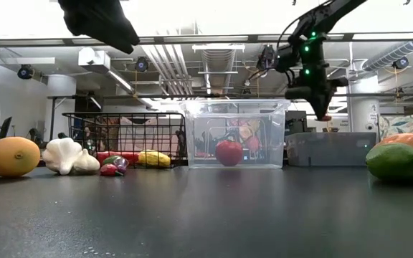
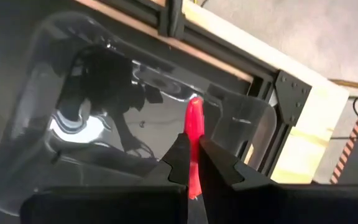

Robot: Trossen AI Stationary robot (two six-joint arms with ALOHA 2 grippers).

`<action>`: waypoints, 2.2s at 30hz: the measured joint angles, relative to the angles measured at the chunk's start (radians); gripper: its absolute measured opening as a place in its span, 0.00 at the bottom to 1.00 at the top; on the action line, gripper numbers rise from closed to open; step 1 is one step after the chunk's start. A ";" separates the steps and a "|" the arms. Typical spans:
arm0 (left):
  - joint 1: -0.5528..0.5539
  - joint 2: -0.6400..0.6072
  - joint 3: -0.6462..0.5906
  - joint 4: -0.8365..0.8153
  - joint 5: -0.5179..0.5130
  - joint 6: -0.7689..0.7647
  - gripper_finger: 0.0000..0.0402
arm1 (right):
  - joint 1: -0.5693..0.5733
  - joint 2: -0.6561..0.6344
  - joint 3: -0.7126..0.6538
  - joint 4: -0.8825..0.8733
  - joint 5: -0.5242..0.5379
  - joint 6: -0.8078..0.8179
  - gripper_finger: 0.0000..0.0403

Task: Sort produce into baskets
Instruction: Put the small orange chili pepper into the black bin, then put the red tomato into the transparent bin

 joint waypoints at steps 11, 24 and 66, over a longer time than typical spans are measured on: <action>0.000 0.000 0.000 0.000 -0.010 0.013 0.49 | -0.006 -0.002 -0.100 0.042 -0.001 0.017 0.03; 0.000 0.002 0.000 -0.005 0.047 0.008 0.49 | -0.006 -0.004 -0.101 0.063 -0.001 -0.001 0.20; -0.172 0.133 0.063 -0.185 0.737 -0.430 0.56 | 0.572 -0.411 -0.101 0.266 -0.025 0.099 0.46</action>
